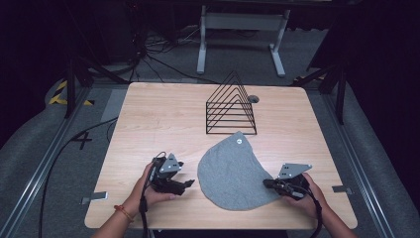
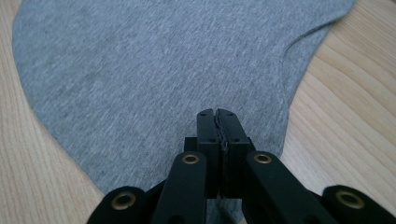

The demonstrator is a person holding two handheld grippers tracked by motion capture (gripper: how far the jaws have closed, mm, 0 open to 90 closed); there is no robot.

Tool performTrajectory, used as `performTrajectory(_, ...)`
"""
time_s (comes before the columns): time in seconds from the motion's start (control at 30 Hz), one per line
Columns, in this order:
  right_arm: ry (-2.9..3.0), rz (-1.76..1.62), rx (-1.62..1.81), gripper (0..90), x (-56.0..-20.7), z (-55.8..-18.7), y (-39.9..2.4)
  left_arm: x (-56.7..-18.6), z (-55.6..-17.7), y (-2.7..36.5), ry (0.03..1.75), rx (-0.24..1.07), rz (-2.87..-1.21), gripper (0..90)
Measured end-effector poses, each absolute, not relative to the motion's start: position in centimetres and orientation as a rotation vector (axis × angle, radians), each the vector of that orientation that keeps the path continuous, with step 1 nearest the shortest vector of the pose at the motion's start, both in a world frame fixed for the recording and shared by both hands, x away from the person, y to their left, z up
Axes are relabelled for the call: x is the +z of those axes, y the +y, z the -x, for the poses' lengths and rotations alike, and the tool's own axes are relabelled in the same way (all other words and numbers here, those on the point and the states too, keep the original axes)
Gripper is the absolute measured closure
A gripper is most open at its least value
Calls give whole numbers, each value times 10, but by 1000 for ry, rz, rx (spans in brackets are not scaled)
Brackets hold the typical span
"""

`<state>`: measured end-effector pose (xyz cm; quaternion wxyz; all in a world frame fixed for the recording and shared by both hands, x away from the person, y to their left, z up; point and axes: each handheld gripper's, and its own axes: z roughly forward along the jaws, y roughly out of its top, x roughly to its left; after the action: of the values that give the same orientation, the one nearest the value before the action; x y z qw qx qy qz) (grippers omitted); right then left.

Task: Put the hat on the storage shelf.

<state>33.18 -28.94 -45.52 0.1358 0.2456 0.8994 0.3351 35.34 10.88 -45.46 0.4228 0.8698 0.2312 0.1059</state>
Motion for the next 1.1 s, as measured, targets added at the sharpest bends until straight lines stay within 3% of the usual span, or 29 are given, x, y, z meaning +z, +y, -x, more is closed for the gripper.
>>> performTrajectory(0.2, 2645, -665, 968, 886, -455, -322, -271, -451, -341, 65, 481, 193, -2194, 281)
performTrajectory(0.3, 2663, -664, 978, 887, -455, -320, -263, -455, -335, 52, 431, 219, -2255, 277)
performTrajectory(0.7, 2727, -632, 985, 884, -454, -308, -232, -469, -340, 51, 422, 290, -2354, 244)
performTrajectory(0.83, 2723, -599, 1005, 843, -453, -305, -227, -468, -346, 60, 430, 320, -2358, 232)
performTrajectory(1.1, 2571, -688, 1007, 851, -438, -364, -241, -470, -359, 75, 489, 254, -2345, 221)
